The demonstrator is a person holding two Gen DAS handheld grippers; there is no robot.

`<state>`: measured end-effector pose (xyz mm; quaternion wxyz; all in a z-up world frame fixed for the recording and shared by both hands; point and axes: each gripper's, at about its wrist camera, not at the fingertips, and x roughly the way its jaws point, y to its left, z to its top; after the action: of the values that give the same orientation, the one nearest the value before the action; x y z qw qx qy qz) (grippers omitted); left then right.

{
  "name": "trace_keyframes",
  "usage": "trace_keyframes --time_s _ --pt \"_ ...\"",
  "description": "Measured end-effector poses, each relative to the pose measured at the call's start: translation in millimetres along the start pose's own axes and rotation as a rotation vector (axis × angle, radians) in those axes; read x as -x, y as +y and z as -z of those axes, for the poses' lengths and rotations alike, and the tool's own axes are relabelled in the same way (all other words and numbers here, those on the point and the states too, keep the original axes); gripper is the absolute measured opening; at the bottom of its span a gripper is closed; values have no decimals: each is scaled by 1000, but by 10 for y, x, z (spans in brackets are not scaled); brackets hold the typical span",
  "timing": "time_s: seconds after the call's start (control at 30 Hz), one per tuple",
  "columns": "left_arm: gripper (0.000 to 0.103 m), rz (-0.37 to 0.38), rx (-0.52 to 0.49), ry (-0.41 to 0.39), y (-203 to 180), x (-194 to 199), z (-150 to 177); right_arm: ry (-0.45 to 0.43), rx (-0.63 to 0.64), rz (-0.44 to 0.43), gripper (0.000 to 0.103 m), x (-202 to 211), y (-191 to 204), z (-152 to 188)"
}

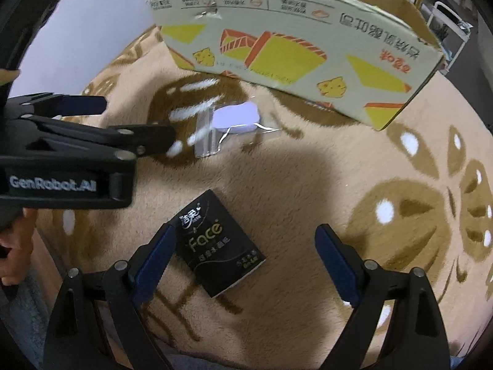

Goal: Organize soft objects
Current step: 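Lower the right tool onto the black Face tissue pack and close it, then close the left tool on the clear bag while the right tool lifts the black tissue pack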

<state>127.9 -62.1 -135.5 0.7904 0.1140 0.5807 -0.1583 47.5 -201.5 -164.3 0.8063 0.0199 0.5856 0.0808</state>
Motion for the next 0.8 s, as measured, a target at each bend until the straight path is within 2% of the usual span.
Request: trace_keyframes --time_s 0.3,0.37,0.43,0.53,0.8 --pt "100 47 -29 33 -76 -135 -8 29 46 -41 92 -39 110 9" --pt "100 58 -34 36 -87 -165 -15 63 52 -30 79 -126 139 -8" --pt "100 69 -41 36 -101 -207 -27 82 41 -28 75 -183 127 -22" --pt "100 95 -59 32 -132 -254 -49 70 2 -36 62 -178 58 -42" --pt "100 136 -140 22 -330 -393 -133 59 -105 -73 61 -177 -149 -74"
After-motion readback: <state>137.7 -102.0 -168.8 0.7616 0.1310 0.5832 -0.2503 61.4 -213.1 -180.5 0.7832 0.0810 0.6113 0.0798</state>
